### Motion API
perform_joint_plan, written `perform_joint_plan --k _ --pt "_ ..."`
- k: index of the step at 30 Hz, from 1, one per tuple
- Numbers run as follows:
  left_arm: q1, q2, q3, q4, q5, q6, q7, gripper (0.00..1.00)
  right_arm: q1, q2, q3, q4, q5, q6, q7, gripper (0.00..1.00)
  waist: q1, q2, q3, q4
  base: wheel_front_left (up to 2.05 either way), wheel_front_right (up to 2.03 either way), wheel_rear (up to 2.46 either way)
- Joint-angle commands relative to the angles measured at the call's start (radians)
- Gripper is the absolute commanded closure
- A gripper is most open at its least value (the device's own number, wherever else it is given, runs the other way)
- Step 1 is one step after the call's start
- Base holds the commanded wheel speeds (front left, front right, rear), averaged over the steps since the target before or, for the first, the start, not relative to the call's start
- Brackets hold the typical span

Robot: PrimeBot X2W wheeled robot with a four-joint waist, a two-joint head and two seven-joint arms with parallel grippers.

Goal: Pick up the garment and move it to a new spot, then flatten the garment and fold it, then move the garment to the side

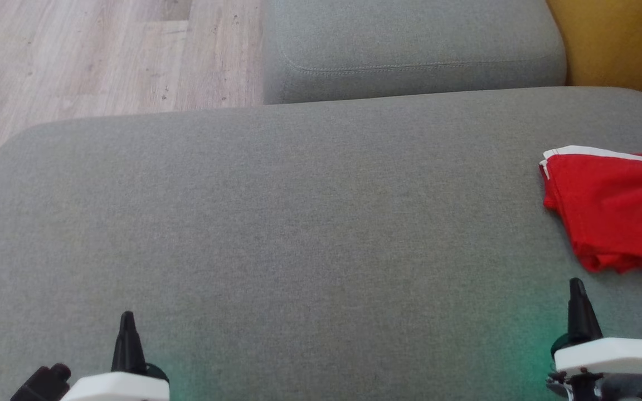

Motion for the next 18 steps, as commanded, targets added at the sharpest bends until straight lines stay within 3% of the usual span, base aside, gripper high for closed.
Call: perform_joint_plan --k 1,18 --pt "-0.058 0.001 0.025 -0.035 -0.026 -0.007 0.007 1.0 -0.052 -0.005 0.003 -0.038 0.032 0.004 0.006 1.0 0.0 0.0 0.0 -0.001 0.0 0.0 0.0" --pt "-0.09 0.001 0.062 -0.043 -0.227 -0.02 0.059 1.0 -0.082 -0.006 -0.007 -0.053 0.256 0.005 0.057 1.0 0.0 0.0 0.005 -0.009 0.0 0.0 0.0"
